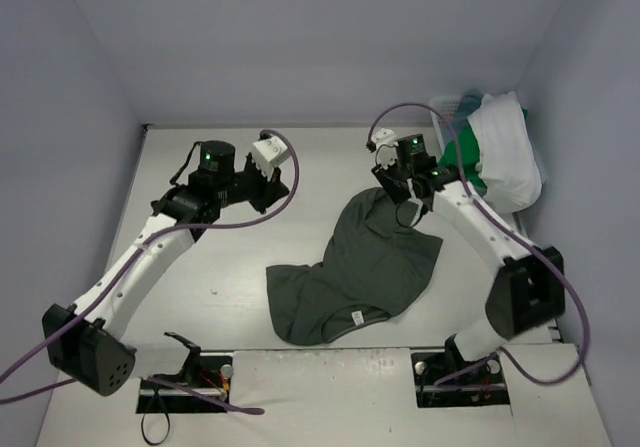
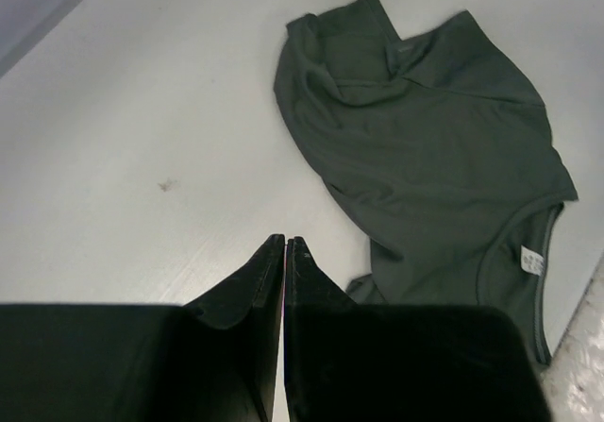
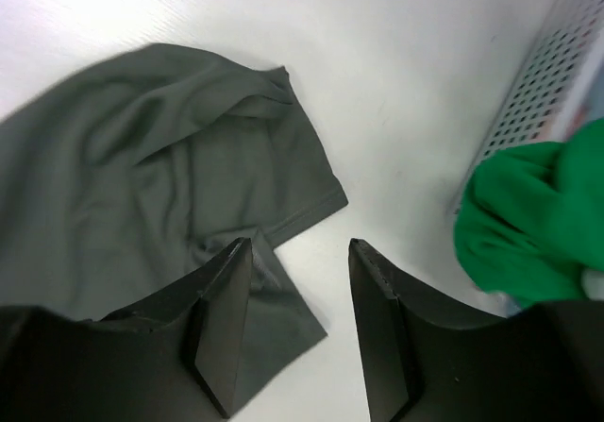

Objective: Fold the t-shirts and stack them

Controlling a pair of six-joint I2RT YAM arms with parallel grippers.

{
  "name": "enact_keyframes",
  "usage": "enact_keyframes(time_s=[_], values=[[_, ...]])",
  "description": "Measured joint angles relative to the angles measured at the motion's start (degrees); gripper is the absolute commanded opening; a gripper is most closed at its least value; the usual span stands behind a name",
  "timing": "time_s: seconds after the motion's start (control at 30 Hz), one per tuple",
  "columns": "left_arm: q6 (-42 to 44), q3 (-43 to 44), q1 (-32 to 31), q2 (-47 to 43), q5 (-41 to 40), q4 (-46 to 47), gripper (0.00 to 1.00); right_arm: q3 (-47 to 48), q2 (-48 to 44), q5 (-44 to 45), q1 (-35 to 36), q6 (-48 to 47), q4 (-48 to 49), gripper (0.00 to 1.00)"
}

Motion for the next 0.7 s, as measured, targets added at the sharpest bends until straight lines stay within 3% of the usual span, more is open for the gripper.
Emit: enact_keyframes(time_s=[0.17,0.3,0.4,0.43,0.47,0.53,0.7], values=[[1.05,-5.84,-2.12,-6.36,1.44,-3.21,0.00,-2.34,-14.71,-3.41,2.32,-3.06,-4.92,0.41],[2.12,-10.36,-2.60,-9.33,3.04,-6.16,0.00,-14.10,-21.42,-1.95,6.49,-8.61,-6.75,0.42],[3.48,-13.97,-2.84,-10.88,3.21,-8.24,0.10,-25.03,-21.55,-0.72,8.83,-13.55,-9.11,0.44],[4.11,-14.93,-2.91,-11.26,3.15,-9.11,0.21,-28.22,-21.59,-0.28,9.25,-15.21,-10.40,0.45],[4.79,-15.65,-2.95,-11.50,3.04,-9.84,0.25,-30.60,-21.97,0.17,9.51,-16.74,-11.69,0.46],[5.77,-16.41,-3.08,-11.78,2.71,-11.10,0.35,-33.40,-23.65,1.33,9.81,-20.06,-13.38,0.48],[7.50,-17.59,-3.26,-12.92,1.27,-12.68,0.46,-35.06,-31.26,4.09,10.03,-28.04,-13.22,0.53]])
